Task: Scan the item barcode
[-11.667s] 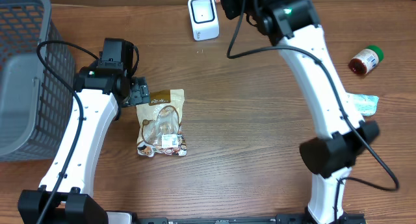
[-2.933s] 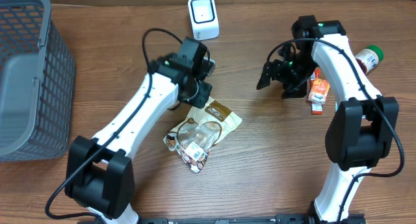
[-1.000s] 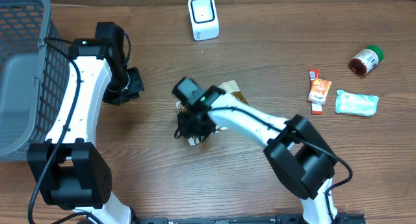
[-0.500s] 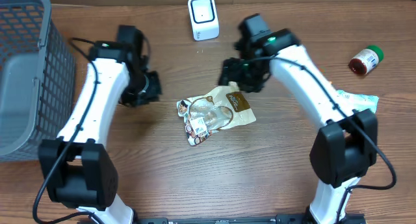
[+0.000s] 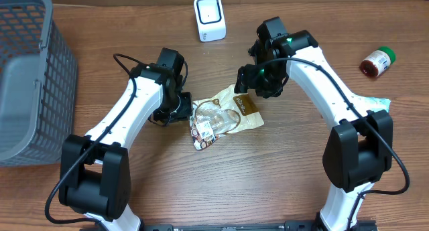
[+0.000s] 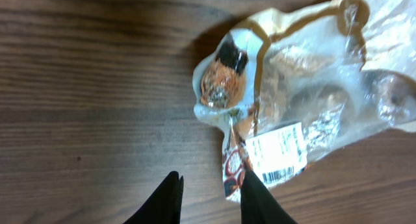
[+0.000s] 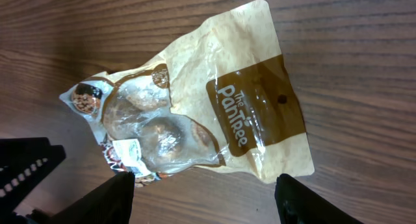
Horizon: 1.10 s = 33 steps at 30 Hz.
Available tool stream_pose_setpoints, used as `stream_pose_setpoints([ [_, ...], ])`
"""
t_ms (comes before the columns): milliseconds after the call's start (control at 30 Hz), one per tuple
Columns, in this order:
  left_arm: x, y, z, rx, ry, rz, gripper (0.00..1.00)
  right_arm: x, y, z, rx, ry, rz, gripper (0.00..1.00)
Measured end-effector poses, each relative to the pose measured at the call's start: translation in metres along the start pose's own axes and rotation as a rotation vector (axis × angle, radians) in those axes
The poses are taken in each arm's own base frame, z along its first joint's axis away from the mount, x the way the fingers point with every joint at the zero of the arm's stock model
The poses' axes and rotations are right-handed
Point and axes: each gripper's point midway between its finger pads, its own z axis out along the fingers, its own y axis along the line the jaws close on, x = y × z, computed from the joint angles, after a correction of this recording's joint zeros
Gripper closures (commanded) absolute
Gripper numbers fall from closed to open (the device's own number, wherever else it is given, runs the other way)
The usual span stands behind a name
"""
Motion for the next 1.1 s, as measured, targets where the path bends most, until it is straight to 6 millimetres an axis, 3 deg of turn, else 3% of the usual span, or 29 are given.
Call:
stream_pose_setpoints([
  [200, -0.009, -0.003, 0.005, 0.018, -0.042, -0.009, 0.78, -0.006, -0.001, 0.010, -0.009, -0.027, -0.017, 0.29],
  [500, -0.007, -0.011, 0.014, 0.030, -0.036, 0.009, 0.78, -0.005, -0.007, 0.025, -0.012, -0.035, -0.021, 0.29],
  [833, 0.003, -0.007, 0.049, -0.006, 0.058, 0.002, 0.79, 0.003, -0.018, 0.046, -0.008, -0.023, -0.016, 0.29],
  [1100, 0.007, -0.005, 0.059, -0.010, 0.092, -0.026, 0.81, 0.020, -0.032, 0.072, -0.004, 0.001, -0.007, 0.23],
])
